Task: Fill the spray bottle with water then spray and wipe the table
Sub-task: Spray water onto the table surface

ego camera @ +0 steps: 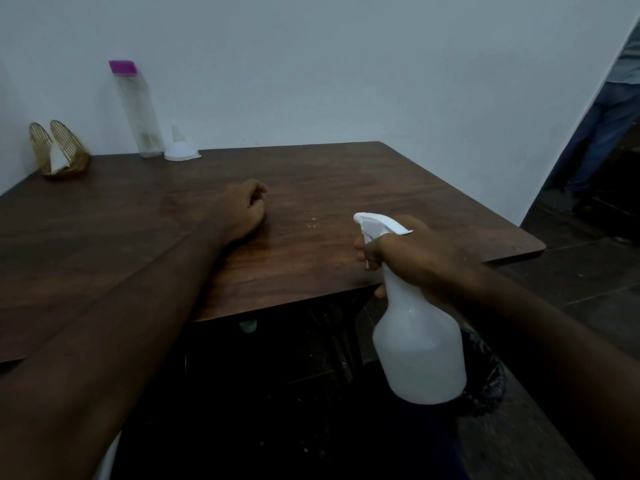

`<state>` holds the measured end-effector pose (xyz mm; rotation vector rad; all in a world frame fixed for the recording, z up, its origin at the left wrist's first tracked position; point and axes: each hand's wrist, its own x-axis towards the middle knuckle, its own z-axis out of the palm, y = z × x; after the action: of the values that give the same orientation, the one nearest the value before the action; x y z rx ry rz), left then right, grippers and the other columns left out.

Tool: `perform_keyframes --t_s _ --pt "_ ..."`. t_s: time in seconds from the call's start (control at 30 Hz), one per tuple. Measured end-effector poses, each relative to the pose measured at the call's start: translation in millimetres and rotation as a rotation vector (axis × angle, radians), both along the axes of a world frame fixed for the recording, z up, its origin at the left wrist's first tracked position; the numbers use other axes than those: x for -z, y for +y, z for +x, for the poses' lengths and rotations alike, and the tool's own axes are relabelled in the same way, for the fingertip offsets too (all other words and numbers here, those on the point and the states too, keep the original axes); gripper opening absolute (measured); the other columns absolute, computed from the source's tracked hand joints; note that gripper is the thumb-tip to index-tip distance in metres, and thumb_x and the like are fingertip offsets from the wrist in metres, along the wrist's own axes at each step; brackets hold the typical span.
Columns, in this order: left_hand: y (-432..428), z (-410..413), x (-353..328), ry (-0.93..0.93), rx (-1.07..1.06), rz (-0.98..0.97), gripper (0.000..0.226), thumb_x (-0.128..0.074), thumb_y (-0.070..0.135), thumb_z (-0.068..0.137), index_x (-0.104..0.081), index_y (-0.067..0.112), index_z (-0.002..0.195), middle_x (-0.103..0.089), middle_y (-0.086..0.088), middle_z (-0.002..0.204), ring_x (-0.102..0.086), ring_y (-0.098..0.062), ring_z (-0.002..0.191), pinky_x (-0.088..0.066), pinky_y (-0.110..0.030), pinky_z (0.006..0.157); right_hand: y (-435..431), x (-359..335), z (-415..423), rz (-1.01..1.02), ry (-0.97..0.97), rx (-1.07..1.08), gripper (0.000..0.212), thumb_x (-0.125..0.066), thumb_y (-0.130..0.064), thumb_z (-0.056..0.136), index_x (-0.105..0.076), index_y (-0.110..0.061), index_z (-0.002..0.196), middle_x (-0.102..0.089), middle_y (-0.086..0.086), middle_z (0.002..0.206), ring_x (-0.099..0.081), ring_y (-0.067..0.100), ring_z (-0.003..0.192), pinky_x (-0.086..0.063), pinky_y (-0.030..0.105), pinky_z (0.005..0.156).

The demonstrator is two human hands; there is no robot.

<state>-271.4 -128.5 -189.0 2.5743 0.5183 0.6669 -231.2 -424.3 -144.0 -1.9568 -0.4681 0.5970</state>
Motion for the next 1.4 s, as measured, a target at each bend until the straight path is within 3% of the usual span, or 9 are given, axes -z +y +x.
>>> perform_keyframes --t_s 0.1,0.2,0.33,0.5,0.7,0.83,1.1,1.27,1.4 --pt "0.5 1.0 1.6 -0.019 0.01 -0.008 0.033 -0.049 0.015 0.095 -0.055 0.013 0.128 -0.063 -0.003 0.114 -0.055 -0.014 0.094 -0.037 -0.026 0.08 -1.7 3.5 -1.8 0.057 -0.003 -0.01 0.043 -0.057 0.0 0.071 -0.06 -0.014 0.112 -0.066 0.015 0.11 -0.07 0.036 0.09 -0.06 0.046 0.069" --pt "0.0 1.8 3.5 -0.033 0.009 -0.025 0.033 -0.049 0.014 0.095 -0.056 0.013 0.127 -0.064 -0.004 0.114 -0.056 -0.014 0.094 -0.037 -0.026 0.08 -3.5 7.1 -6.9 0.071 -0.036 -0.018 0.035 -0.056 0.0 0.072 -0.062 0.0 0.107 -0.062 0.019 0.094 -0.065 0.03 0.074 -0.056 0.037 0.057" --pt "-3.4 -0.5 2.9 -0.033 -0.002 -0.019 0.033 -0.048 0.014 0.095 -0.056 0.013 0.127 -0.064 -0.002 0.112 -0.056 -0.015 0.093 -0.036 -0.024 0.079 -5.8 9.1 -15.3 0.037 -0.09 0.007 0.018 -0.055 -0.003 0.074 -0.057 -0.006 0.091 -0.055 0.012 0.078 -0.057 0.024 0.051 -0.047 0.028 0.047" --pt "-5.0 -1.4 2.6 -0.028 -0.005 -0.013 0.033 -0.047 0.015 0.094 -0.057 0.014 0.125 -0.064 -0.002 0.112 -0.058 -0.017 0.095 -0.037 -0.025 0.08 -6.0 10.8 -17.7 0.081 -0.056 -0.028 0.032 -0.055 -0.004 0.07 -0.063 0.004 0.099 -0.057 0.015 0.084 -0.06 0.027 0.065 -0.054 0.037 0.056" --pt "-6.0 -2.5 3.1 -0.055 -0.014 -0.008 0.033 -0.047 0.013 0.094 -0.058 0.011 0.125 -0.065 -0.006 0.114 -0.059 -0.018 0.097 -0.036 -0.024 0.081 -6.9 11.7 -20.1 0.079 -0.117 0.026 0.018 -0.055 -0.002 0.071 -0.06 -0.017 0.08 -0.056 0.013 0.076 -0.061 0.027 0.052 -0.05 0.036 0.054" --pt "-7.5 -3.1 2.5 -0.045 -0.01 -0.008 0.033 -0.047 0.014 0.095 -0.056 0.011 0.127 -0.064 -0.007 0.118 -0.06 -0.022 0.102 -0.037 -0.025 0.083 -6.9 18.8 -21.5 0.177 -0.084 -0.025 0.027 -0.056 -0.004 0.07 -0.069 -0.013 0.092 -0.058 0.011 0.084 -0.061 0.022 0.066 -0.057 0.038 0.057" --pt "-7.2 -2.7 0.7 -0.061 -0.004 -0.018 0.033 -0.047 0.012 0.095 -0.056 0.009 0.126 -0.065 -0.008 0.116 -0.06 -0.022 0.1 -0.038 -0.025 0.082 -9.1 29.0 -32.5 0.229 -0.104 -0.005 0.016 -0.054 0.002 0.08 -0.064 -0.002 0.092 -0.055 0.006 0.076 -0.053 0.018 0.063 -0.051 0.026 0.049" --pt "-7.4 -2.6 -0.4 -0.047 -0.005 -0.003 0.033 -0.047 0.014 0.096 -0.056 0.011 0.127 -0.063 -0.005 0.115 -0.056 -0.016 0.097 -0.036 -0.024 0.082 -13.8 29.3 -34.6 0.21 -0.083 0.043 0.031 -0.055 -0.002 0.083 -0.056 -0.033 0.083 -0.054 0.002 0.075 -0.053 0.018 0.062 -0.047 0.025 0.046" --pt "-6.9 -2.0 0.2 -0.035 -0.01 0.011 0.033 -0.047 0.014 0.096 -0.055 0.01 0.128 -0.062 -0.004 0.115 -0.051 -0.012 0.095 -0.034 -0.023 0.081 -18.9 34.1 -35.9 0.198 -0.028 -0.019 0.025 -0.058 -0.001 0.083 -0.068 -0.014 0.101 -0.062 0.007 0.088 -0.058 0.016 0.072 -0.055 0.027 0.054"
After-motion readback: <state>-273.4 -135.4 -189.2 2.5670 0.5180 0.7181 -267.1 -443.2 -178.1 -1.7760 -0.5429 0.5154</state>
